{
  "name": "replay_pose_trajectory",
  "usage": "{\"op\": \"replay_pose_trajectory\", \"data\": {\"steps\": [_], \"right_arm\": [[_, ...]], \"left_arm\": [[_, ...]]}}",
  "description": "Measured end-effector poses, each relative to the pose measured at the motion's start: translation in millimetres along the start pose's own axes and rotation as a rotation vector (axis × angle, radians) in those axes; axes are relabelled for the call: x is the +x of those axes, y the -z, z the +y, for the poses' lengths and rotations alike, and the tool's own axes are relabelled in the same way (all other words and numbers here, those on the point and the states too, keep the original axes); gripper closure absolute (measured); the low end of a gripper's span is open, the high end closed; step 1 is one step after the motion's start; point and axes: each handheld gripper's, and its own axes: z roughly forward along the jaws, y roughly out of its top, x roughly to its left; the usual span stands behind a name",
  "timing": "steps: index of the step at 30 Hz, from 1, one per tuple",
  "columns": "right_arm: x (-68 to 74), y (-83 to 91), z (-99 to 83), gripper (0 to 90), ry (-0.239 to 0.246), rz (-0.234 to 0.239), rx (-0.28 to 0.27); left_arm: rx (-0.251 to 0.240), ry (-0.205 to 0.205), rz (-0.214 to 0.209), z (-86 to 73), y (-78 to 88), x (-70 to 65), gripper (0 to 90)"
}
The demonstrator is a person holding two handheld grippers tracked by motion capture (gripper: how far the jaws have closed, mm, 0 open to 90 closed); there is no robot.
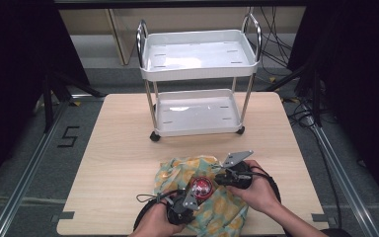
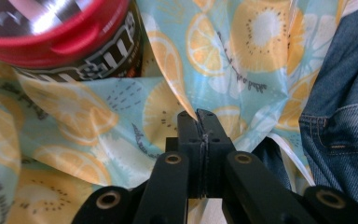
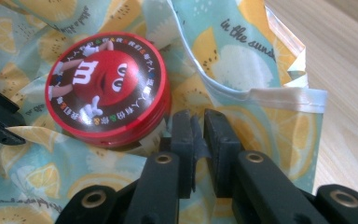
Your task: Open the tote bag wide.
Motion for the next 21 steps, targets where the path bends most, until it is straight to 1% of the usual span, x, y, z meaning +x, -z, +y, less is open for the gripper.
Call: {"op": "replay_pose_trajectory", "data": {"steps": [1,2,3,4,5,6,7,8,9,10,11,12,13,14,15,17,18,19,20,21], "right_arm": [[0.1,0.6,-0.3,83.0,-0.005,0.003,0.012],[-0.7,-3.2,-2.0,82.6,0.008,0.002,-0.022],[0.4,-1.7,-2.1,82.2,-0.01,0.002,0.01],[0.9,-2.0,-2.4,81.6,-0.005,-0.002,0.01],[0.0,-1.2,-2.0,81.1,0.01,0.009,0.005],[1.2,-0.6,-2.2,80.7,-0.014,0.009,0.004],[0.7,1.2,-1.5,80.5,-0.003,0.007,0.016],[0.5,1.8,-1.1,80.2,-0.001,0.002,0.013],[3.0,1.9,-1.2,79.9,-0.04,0.013,0.013],[-0.5,-1.5,-2.9,79.6,0.023,-0.019,-0.035],[-0.1,3.0,-0.7,79.2,-0.004,0.002,0.009],[1.1,2.0,-0.8,78.8,-0.028,0.007,-0.013],[0.2,4.2,0.0,78.7,-0.017,0.004,0.009],[0.9,1.5,-1.2,78.5,-0.022,-0.004,-0.028],[-1.8,4.4,-0.2,78.4,0.003,-0.003,-0.006],[-1.6,4.1,0.1,78.4,-0.005,-0.008,-0.014],[-0.9,4.7,0.2,78.5,-0.015,-0.006,-0.01],[-1.1,4.7,0.2,78.6,-0.013,-0.007,-0.012],[-1.3,4.7,0.2,78.9,-0.013,-0.008,-0.012],[-0.4,3.1,-0.1,79.0,-0.029,-0.007,-0.03]], "left_arm": [[-0.005,0.002,-0.004,-0.3,-0.4,0.0,88.2],[-0.009,0.014,-0.007,-0.7,-0.5,-0.3,87.7],[-0.012,0.004,-0.01,-0.5,0.8,0.9,86.5],[-0.012,-0.005,-0.007,-0.2,3.0,2.1,83.8],[-0.079,0.056,-0.003,0.0,4.7,-0.6,81.0],[-0.081,0.05,-0.001,0.4,9.1,1.1,77.1],[-0.099,0.044,0.001,0.8,16.0,3.7,74.0],[-0.132,0.056,-0.005,0.8,20.9,5.1,68.1],[-0.145,0.067,-0.006,0.1,28.5,8.2,64.7],[-0.16,0.078,-0.005,-0.4,32.1,9.4,62.4],[-0.17,0.076,0.001,-1.5,37.3,12.0,60.9],[-0.183,0.086,-0.001,-2.3,40.6,14.2,57.9],[-0.223,0.13,0.001,-4.2,45.2,18.9,55.8],[-0.235,0.144,0.004,-5.8,48.5,23.9,55.0],[-0.252,0.168,0.005,-6.8,50.2,26.7,55.1],[-0.291,0.213,0.016,-8.7,53.5,34.6,59.9],[-0.291,0.227,0.028,-9.3,53.9,37.0,65.3],[-0.289,0.231,0.052,-9.4,53.5,40.2,70.1],[-0.274,0.225,0.074,-9.6,53.1,42.2,75.9],[-0.266,0.233,0.098,-8.9,50.3,43.6,80.3]]}}
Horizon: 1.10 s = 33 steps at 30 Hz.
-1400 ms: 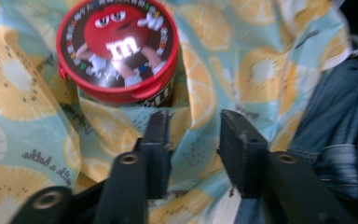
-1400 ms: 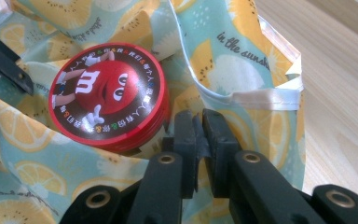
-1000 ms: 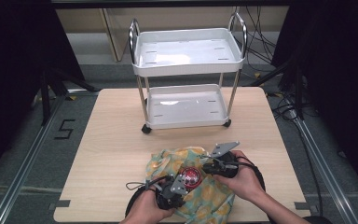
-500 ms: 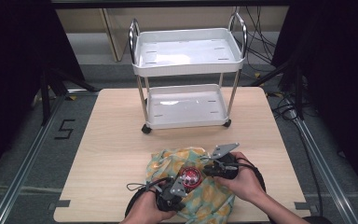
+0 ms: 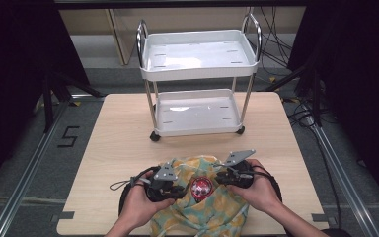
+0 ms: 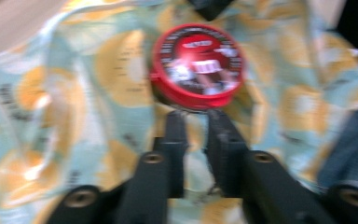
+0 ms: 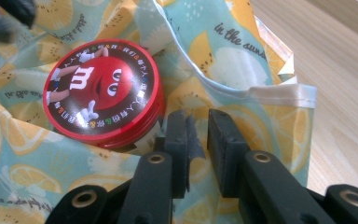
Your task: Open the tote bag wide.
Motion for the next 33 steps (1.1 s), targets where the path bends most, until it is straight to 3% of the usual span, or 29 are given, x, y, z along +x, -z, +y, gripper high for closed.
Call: {"op": "replay_pose_trajectory", "data": {"steps": [4,9,11,12,13,15,20,22,23,25,26,27,28,29,30,32,33], "right_arm": [[-0.4,0.5,0.4,79.2,0.003,0.0,0.004],[-2.3,-0.6,-0.1,79.2,0.033,-0.004,-0.007],[-2.6,0.3,0.4,79.1,0.029,-0.001,0.001],[-2.4,-0.7,0.2,79.1,0.029,-0.004,-0.01],[-1.8,-0.2,0.7,79.1,0.018,-0.002,-0.001],[-1.3,0.1,0.8,79.0,0.021,0.002,0.0],[-1.4,1.1,0.7,78.9,0.019,0.001,0.003],[-1.4,1.0,0.8,78.9,0.018,0.003,0.003],[-1.3,0.4,0.9,78.9,0.02,-0.002,-0.001],[-1.2,0.3,1.2,78.8,0.023,-0.003,-0.003],[-1.2,0.7,1.2,78.8,0.025,0.003,-0.001],[-1.1,1.1,1.2,78.8,0.026,0.003,0.006],[-1.2,-1.8,0.2,78.8,0.04,-0.012,-0.017],[-1.5,0.8,0.8,78.7,0.038,0.001,0.016],[-0.8,1.1,0.4,78.7,0.021,-0.006,0.018],[-0.6,0.8,0.5,78.6,0.02,-0.007,0.015],[-0.5,0.8,0.6,78.5,0.022,-0.006,0.014]], "left_arm": [[0.017,0.001,0.032,1.4,-12.2,1.0,88.7],[0.053,-0.039,0.033,0.9,-22.6,-2.7,89.0],[0.044,-0.028,0.033,1.0,-24.8,-6.7,89.0],[0.053,-0.042,0.024,1.6,-25.6,-8.5,89.0],[0.091,-0.081,0.016,2.3,-24.1,-7.6,89.0],[0.074,-0.056,0.031,2.4,-26.4,-13.0,89.0],[0.095,-0.088,0.019,3.8,-25.8,-15.6,88.9],[0.079,-0.065,0.015,3.7,-27.4,-18.9,88.8],[0.112,-0.12,0.013,5.0,-25.3,-16.9,88.8],[0.08,-0.07,0.011,4.3,-27.9,-21.3,88.7],[0.09,-0.105,0.004,5.3,-27.4,-20.0,88.6],[0.109,-0.105,0.006,5.5,-26.6,-20.9,88.4],[0.083,-0.095,0.007,5.7,-28.2,-22.7,88.3],[0.11,-0.113,-0.001,6.3,-27.3,-21.9,88.2],[0.099,-0.102,-0.006,6.8,-28.7,-23.8,88.1],[0.106,-0.13,-0.008,8.5,-29.3,-23.9,87.9],[0.076,-0.081,-0.004,7.9,-31.9,-27.0,87.8]]}}
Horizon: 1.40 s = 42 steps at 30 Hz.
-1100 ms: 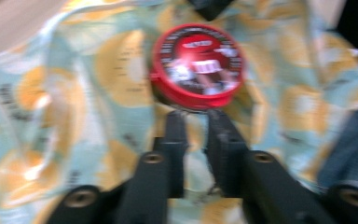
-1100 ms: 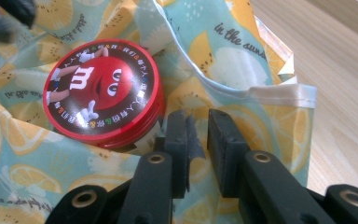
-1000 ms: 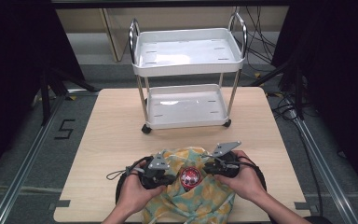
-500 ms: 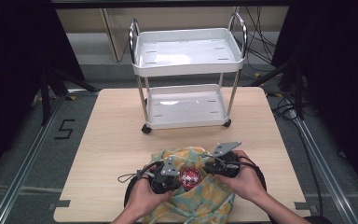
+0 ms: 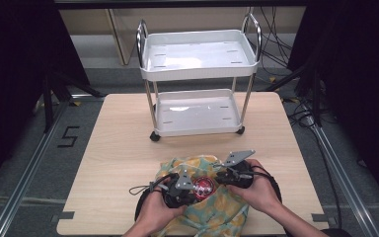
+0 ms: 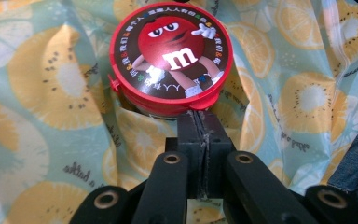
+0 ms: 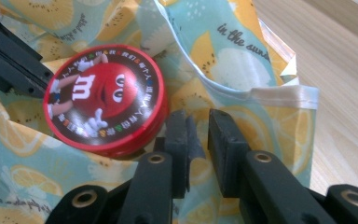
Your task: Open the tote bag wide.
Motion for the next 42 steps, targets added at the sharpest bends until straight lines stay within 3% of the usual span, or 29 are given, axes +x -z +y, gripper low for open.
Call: {"op": "replay_pose_trajectory", "data": {"steps": [1,3,4,5,7,9,10,11,12,14,17,18,21,22,24,25,27,28,29,30,31,33,35,37,38,39,40,41,42], "right_arm": [[0.0,0.0,0.1,78.4,0.003,0.003,-0.001],[0.7,0.5,0.2,78.0,-0.002,0.003,-0.001],[2.0,0.6,0.1,77.6,-0.014,0.007,0.001],[0.4,-1.7,-0.2,77.2,0.017,0.0,-0.031],[0.9,1.8,0.5,75.3,-0.002,0.006,0.0],[1.6,-0.2,-0.1,74.2,-0.003,0.0,-0.039],[1.6,1.1,0.5,73.9,-0.014,0.01,-0.038],[-0.5,3.3,1.1,73.6,0.017,0.01,-0.015],[2.1,1.3,0.4,73.5,-0.006,0.01,-0.039],[1.1,2.1,1.1,73.5,0.001,0.004,-0.046],[0.6,1.7,1.1,73.5,0.001,0.003,-0.05],[-0.1,2.0,1.0,73.5,-0.001,-0.004,-0.049],[0.2,1.6,0.7,73.2,-0.012,-0.005,-0.047],[0.0,2.8,0.8,72.8,-0.021,0.004,-0.042],[-1.5,4.8,1.3,72.1,-0.003,-0.001,-0.025],[-0.7,4.3,1.1,71.7,-0.01,-0.002,-0.031],[-1.5,4.8,1.4,71.3,-0.004,-0.001,-0.033],[-1.2,5.0,1.6,70.9,-0.009,-0.001,-0.033],[-0.2,4.3,1.4,70.6,-0.023,-0.005,-0.042],[-0.6,3.3,1.0,70.3,-0.002,-0.006,-0.06],[-0.5,5.8,1.9,70.0,-0.006,0.003,-0.032],[-0.1,5.8,0.9,69.5,0.0,0.005,-0.034],[1.5,2.9,-0.5,69.1,-0.01,0.001,-0.076],[0.7,4.7,-0.8,68.2,0.001,0.007,-0.048],[1.1,3.8,-1.9,67.6,-0.001,0.01,-0.055],[0.6,3.4,-2.7,67.3,0.014,0.001,-0.054],[2.0,3.8,-3.3,66.6,-0.012,-0.001,-0.043],[1.5,3.5,-3.8,66.4,0.005,-0.002,-0.049],[1.6,4.4,-5.0,65.8,0.009,0.003,-0.04]], "left_arm": [[0.034,-0.043,-0.011,1.6,1.1,2.4,87.7],[0.006,-0.014,-0.003,2.3,-1.5,-0.2,87.2],[0.026,-0.044,-0.006,3.1,-0.6,1.5,86.9],[0.024,-0.057,-0.004,3.6,-0.3,1.6,86.5],[0.021,-0.041,0.001,2.7,1.0,-0.9,84.1],[-0.003,-0.024,0.012,1.8,2.9,-5.0,82.1],[-0.031,-0.011,0.013,1.2,4.4,-6.9,81.4],[-0.044,-0.002,0.003,0.8,7.2,-8.6,80.8],[-0.05,0.007,0.011,0.6,10.1,-9.8,80.1],[-0.077,0.026,0.006,-0.2,15.6,-11.4,79.5],[-0.096,0.033,-0.024,1.0,19.6,-13.5,78.3],[-0.11,0.065,-0.046,0.9,16.9,-16.8,77.5],[-0.072,0.046,-0.065,-0.5,9.0,-19.5,75.8],[-0.022,-0.019,-0.063,-0.5,9.6,-15.7,75.8],[-0.037,0.017,-0.058,-2.9,1.6,-18.9,76.8],[0.002,-0.018,-0.063,-3.6,1.1,-16.8,78.2],[0.005,-0.01,-0.068,-5.3,-3.8,-18.3,81.5],[0.021,-0.036,-0.067,-5.6,-4.8,-17.4,83.3],[0.004,0.004,-0.069,-6.7,-8.2,-20.2,84.4],[0.001,0.017,-0.071,-7.8,-11.1,-20.7,85.3],[0.006,0.02,-0.073,-8.3,-12.4,-21.0,86.5],[0.034,-0.014,-0.084,-9.1,-13.9,-19.6,88.3],[0.038,0.002,-0.093,-9.9,-16.4,-22.2,88.8],[0.028,0.01,-0.1,-11.5,-21.1,-25.3,89.0],[0.055,-0.024,-0.105,-11.4,-20.9,-23.4,89.0],[0.052,-0.005,-0.104,-12.5,-22.6,-25.0,89.0],[0.053,-0.01,-0.104,-12.7,-22.7,-24.7,89.0],[0.056,-0.029,-0.103,-12.5,-21.8,-23.3,88.9],[0.057,-0.011,-0.105,-12.8,-21.1,-23.8,88.5]]}}
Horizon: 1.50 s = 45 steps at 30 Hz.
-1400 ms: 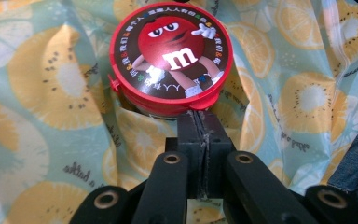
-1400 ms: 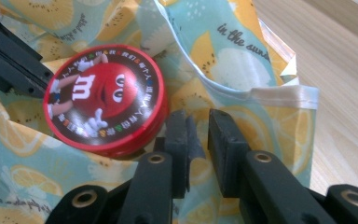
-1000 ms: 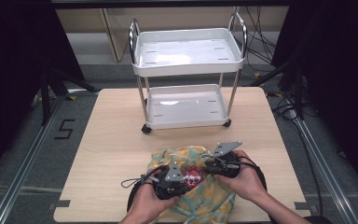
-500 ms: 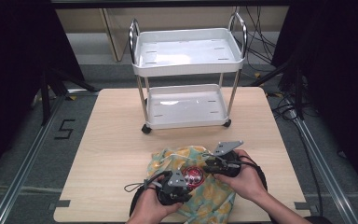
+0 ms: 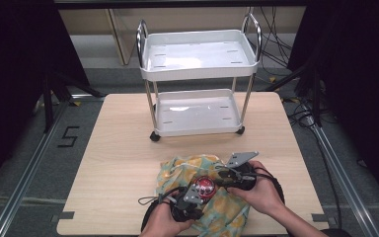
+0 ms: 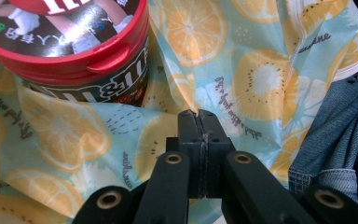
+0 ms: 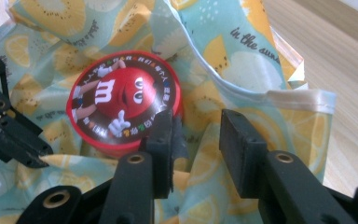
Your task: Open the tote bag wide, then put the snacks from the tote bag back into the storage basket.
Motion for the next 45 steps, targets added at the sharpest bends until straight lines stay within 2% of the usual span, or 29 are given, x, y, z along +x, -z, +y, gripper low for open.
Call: {"op": "replay_pose_trajectory", "data": {"steps": [1,2,3,5,6,7,8,9,10,12,13,14,15,16,18,24,25,26,27,31,32,33,35,37,38,39,41,43,45], "right_arm": [[0.5,2.3,0.3,65.2,-0.016,0.011,0.019],[0.5,0.9,-0.9,64.5,-0.003,0.009,-0.014],[1.3,1.0,-1.7,63.8,-0.015,0.018,-0.022],[0.5,3.8,-2.5,62.0,0.005,0.014,-0.025],[0.7,6.8,-1.9,61.4,0.001,0.02,-0.007],[1.5,6.7,-2.8,60.8,-0.001,0.021,-0.029],[2.4,8.2,-3.0,59.6,-0.005,0.022,-0.021],[2.2,9.3,-3.1,58.7,0.003,0.029,-0.021],[2.2,11.4,-3.1,57.7,0.016,0.042,-0.008],[4.2,12.7,-3.8,55.6,0.025,0.059,-0.009],[5.0,13.1,-3.7,54.4,0.024,0.063,-0.016],[5.4,11.1,-4.7,52.9,0.024,0.055,-0.049],[5.0,14.0,-4.0,51.8,0.036,0.069,-0.016],[4.5,14.2,-4.4,50.3,0.047,0.073,-0.012],[6.0,14.5,-4.2,48.8,0.032,0.085,-0.014],[7.0,15.9,-5.2,45.1,0.044,0.099,-0.024],[7.3,15.8,-5.2,44.6,0.043,0.104,-0.028],[7.6,15.5,-5.4,43.9,0.044,0.106,-0.032],[7.8,15.3,-5.4,43.4,0.044,0.108,-0.034],[9.3,14.0,-5.8,41.9,0.039,0.11,-0.044],[9.3,13.6,-5.8,41.5,0.045,0.11,-0.039],[10.1,12.3,-6.0,41.0,0.044,0.111,-0.05],[10.9,12.2,-5.9,39.7,0.042,0.111,-0.052],[12.0,12.8,-5.6,38.1,0.028,0.122,-0.055],[11.4,11.6,-5.8,37.3,0.042,0.12,-0.059],[11.6,11.2,-5.6,36.1,0.038,0.123,-0.061],[11.4,9.6,-4.9,33.8,0.037,0.13,-0.068],[10.6,8.2,-4.4,32.4,0.042,0.135,-0.079],[10.3,6.7,-4.8,31.0,0.027,0.137,-0.082]], "left_arm": [[-0.024,0.013,-0.003,0.3,1.4,-1.0,87.9],[-0.023,0.006,0.001,0.7,3.8,-0.4,86.1],[-0.045,0.012,0.007,1.4,7.4,-0.7,84.1],[-0.081,0.01,0.015,2.5,14.3,-0.9,78.7],[-0.1,0.011,0.031,2.6,18.4,-0.9,75.6],[-0.081,-0.028,0.029,2.8,25.1,1.8,72.9],[-0.098,-0.028,0.036,2.5,28.1,1.9,70.4],[-0.155,0.017,0.049,1.6,31.4,-0.1,68.7],[-0.147,-0.001,0.066,0.7,36.5,2.3,64.6],[-0.174,0.009,0.086,-2.5,42.9,4.8,57.6],[-0.19,0.025,0.081,-4.6,44.9,6.2,54.7],[-0.198,0.036,0.085,-7.0,46.9,8.0,52.6],[-0.206,0.046,0.084,-9.2,48.7,9.5,51.8],[-0.223,0.056,0.086,-10.7,49.1,10.4,50.2],[-0.242,0.09,0.083,-15.4,51.2,12.7,48.1],[-0.265,0.111,0.104,-21.8,53.8,19.9,46.4],[-0.259,0.115,0.123,-21.9,54.4,20.6,46.4],[-0.262,0.093,0.124,-21.6,54.9,22.2,46.5],[-0.272,0.121,0.124,-21.6,54.1,21.0,46.6],[-0.292,0.132,0.133,-20.9,53.8,20.0,46.4],[-0.291,0.132,0.136,-20.9,53.8,20.0,46.3],[-0.263,0.087,0.148,-20.9,56.0,22.7,46.3],[-0.276,0.125,0.144,-21.2,54.1,20.4,46.3],[-0.272,0.122,0.146,-21.4,53.3,21.1,46.3],[-0.276,0.127,0.144,-21.4,52.5,21.0,46.4],[-0.264,0.104,0.147,-21.0,52.9,22.5,46.4],[-0.267,0.123,0.149,-20.7,51.0,22.0,46.7],[-0.252,0.107,0.148,-20.1,51.4,22.2,47.2],[-0.252,0.119,0.142,-19.2,48.3,19.1,48.2]]}}
